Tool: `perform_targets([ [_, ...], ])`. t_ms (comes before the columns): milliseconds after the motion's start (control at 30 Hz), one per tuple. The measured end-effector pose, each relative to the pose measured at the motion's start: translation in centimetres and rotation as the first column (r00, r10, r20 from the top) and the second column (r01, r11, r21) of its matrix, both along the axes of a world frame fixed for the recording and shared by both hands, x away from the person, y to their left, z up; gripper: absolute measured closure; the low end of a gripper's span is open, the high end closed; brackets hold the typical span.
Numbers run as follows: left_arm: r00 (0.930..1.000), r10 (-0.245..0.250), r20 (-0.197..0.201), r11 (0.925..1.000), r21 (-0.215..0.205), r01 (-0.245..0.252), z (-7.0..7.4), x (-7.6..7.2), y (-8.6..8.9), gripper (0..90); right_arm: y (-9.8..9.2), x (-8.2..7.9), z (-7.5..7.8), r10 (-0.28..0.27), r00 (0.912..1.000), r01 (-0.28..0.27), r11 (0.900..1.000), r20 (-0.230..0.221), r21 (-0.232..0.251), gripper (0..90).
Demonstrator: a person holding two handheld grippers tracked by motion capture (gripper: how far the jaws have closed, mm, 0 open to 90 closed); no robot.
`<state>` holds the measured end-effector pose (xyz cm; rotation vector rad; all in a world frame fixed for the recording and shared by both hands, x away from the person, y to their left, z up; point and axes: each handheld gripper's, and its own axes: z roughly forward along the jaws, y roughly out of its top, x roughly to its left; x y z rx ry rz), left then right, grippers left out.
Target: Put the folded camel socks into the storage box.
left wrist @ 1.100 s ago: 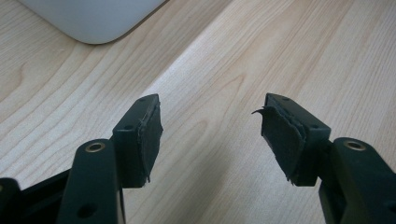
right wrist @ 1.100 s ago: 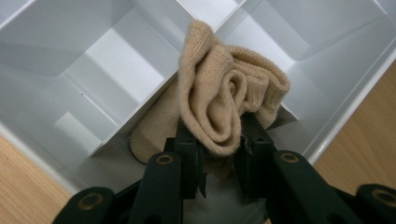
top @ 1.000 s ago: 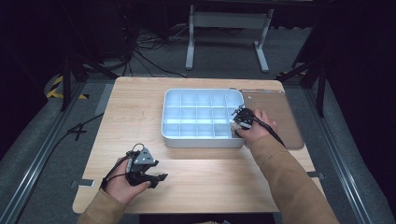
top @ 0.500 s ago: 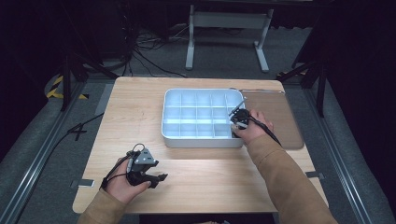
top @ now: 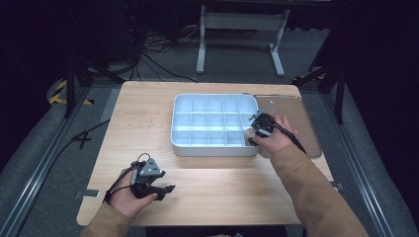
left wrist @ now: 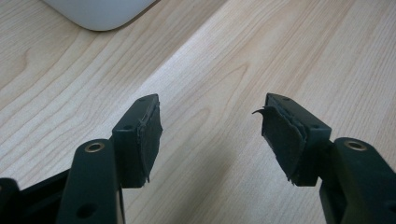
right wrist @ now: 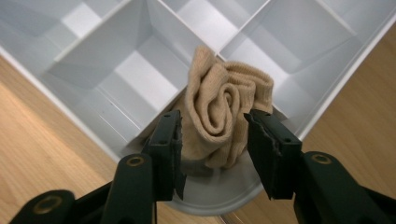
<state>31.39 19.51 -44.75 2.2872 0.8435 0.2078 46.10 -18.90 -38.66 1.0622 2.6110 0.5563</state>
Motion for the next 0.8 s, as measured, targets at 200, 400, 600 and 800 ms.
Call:
perform_targets([
  [200, 1.0000, 0.002, 0.001, 1.0000, 0.003, -0.002, 0.0, -0.1, 0.3, 38.1, -1.2, -1.1, 1.6, -0.011, 0.9985, 0.007, 0.996, 0.054, 0.087, 53.3],
  [400, 0.9999, 0.010, 0.000, 0.9999, 0.004, -0.010, 0.1, -0.2, 0.6, 38.2, -2.8, -2.5, 2.8, -0.017, 0.9940, 0.000, 0.988, 0.108, 0.154, 52.5],
  [600, 0.9997, 0.023, -0.002, 0.9997, -0.008, -0.023, 0.1, -0.3, 0.7, 38.1, -4.2, -3.7, 3.5, -0.034, 0.9897, 0.003, 0.976, 0.139, 0.220, 51.1],
  [800, 0.9994, 0.033, 0.006, 0.9993, -0.015, -0.033, 0.6, 0.0, 1.3, 38.1, -5.7, -4.8, 3.6, -0.036, 0.9868, -0.005, 0.967, 0.158, 0.254, 48.8],
])
